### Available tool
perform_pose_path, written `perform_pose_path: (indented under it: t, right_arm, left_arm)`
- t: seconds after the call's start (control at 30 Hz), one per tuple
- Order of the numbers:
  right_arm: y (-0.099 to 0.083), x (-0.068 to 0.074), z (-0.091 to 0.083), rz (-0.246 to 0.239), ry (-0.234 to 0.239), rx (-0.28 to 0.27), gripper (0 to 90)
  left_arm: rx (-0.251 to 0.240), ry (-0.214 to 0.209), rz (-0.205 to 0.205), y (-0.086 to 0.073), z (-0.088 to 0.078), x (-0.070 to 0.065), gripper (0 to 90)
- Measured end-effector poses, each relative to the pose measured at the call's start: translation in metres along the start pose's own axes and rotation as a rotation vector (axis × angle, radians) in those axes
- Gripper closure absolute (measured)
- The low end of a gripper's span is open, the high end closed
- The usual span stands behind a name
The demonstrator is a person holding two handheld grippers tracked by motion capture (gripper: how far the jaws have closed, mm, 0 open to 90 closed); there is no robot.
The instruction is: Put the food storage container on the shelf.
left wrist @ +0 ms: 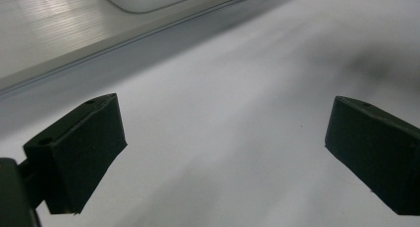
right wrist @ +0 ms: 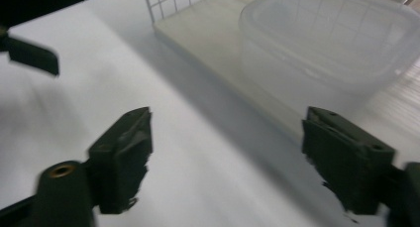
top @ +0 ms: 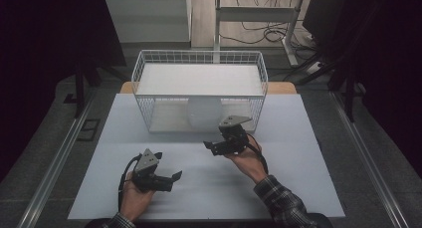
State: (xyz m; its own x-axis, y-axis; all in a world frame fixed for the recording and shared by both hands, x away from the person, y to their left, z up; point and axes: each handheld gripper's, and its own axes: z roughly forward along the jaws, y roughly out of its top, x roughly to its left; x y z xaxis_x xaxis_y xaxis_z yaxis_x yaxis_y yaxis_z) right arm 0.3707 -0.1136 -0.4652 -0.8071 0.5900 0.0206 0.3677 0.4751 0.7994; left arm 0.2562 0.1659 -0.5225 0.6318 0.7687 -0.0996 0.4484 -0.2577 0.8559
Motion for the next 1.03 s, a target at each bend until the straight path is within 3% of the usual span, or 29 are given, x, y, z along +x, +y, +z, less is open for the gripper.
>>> perform_pose_path:
  t: [0.2, 0.53, 0.67, 0.77, 0.9, 1.03]
  right_arm:
    - [-0.019, 0.006, -0.026, -0.017, -0.002, 0.025, 3.9]
    - [-0.051, 0.008, -0.061, -0.006, -0.041, 0.012, 1.1]
    - [-0.077, 0.006, -0.079, 0.011, -0.081, -0.011, 0.8]
    - [-0.087, 0.004, -0.082, 0.030, -0.096, -0.006, 0.8]
    - [-0.106, -0.006, -0.080, 0.103, -0.113, 0.051, 0.9]
    - [-0.109, -0.010, -0.077, 0.102, -0.129, 0.069, 0.8]
  left_arm:
    - [0.010, 0.000, 0.012, 0.000, 0.001, -0.001, 1.4]
    - [0.025, 0.013, 0.024, 0.000, -0.002, 0.002, 1.1]
    - [0.028, 0.021, 0.034, -0.001, -0.004, 0.005, 1.3]
    - [0.049, 0.025, 0.041, -0.002, -0.002, 0.005, 1.3]
    - [0.086, 0.046, 0.050, -0.003, 0.001, 0.004, 0.0]
    - [0.100, 0.057, 0.044, -0.003, 0.003, 0.004, 0.0]
